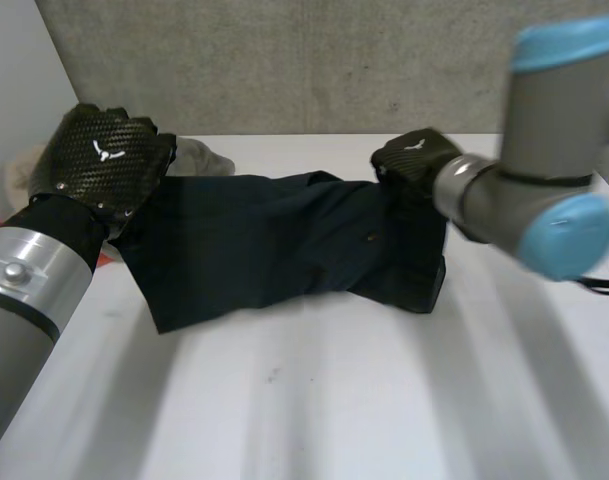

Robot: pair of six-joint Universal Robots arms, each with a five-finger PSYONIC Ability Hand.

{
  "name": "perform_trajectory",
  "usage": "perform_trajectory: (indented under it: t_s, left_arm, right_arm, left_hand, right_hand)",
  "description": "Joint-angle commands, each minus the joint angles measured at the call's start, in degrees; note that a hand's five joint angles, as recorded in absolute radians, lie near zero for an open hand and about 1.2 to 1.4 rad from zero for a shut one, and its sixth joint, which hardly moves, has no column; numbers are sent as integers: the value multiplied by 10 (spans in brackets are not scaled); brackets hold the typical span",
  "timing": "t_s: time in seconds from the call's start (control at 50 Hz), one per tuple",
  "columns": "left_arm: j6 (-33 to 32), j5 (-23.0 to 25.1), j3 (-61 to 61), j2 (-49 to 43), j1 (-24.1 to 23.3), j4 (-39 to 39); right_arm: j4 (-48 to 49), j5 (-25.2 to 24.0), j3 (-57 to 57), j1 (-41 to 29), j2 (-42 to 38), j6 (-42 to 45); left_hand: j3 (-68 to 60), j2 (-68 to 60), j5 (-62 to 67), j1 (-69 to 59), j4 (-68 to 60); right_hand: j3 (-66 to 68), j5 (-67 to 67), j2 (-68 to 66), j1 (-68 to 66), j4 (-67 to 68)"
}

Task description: Fold the laundry.

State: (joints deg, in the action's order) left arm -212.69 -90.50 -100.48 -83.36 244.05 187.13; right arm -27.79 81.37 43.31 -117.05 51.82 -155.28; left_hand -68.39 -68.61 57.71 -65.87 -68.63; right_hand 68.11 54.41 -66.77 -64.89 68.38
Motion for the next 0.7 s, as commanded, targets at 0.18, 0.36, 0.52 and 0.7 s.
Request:
perform_trajectory:
  t_s: [0.18,0.36,0.52,0.7]
  left_arm:
    - [18,68,97,-200,-7,-216]
    - [3,29,269,-322,-11,-236]
    - [16,-32,513,-289,-1,-72]
    - [61,-50,525,-250,13,142]
  right_arm:
    - [-178,-57,286,60,182,340]
    - [-100,-46,187,45,86,320]
    - [183,24,-18,46,77,98]
    - [598,51,96,58,143,-51]
  left_hand:
    - [-116,-114,123,-141,-114]
    - [-116,-114,123,-141,-114]
    - [-116,-114,123,-141,-114]
    - [-116,-114,123,-141,-114]
  right_hand:
    - [119,156,-132,-151,116]
    - [119,156,-132,-151,116]
    - [119,156,-132,-151,116]
    - [119,156,-132,-151,116]
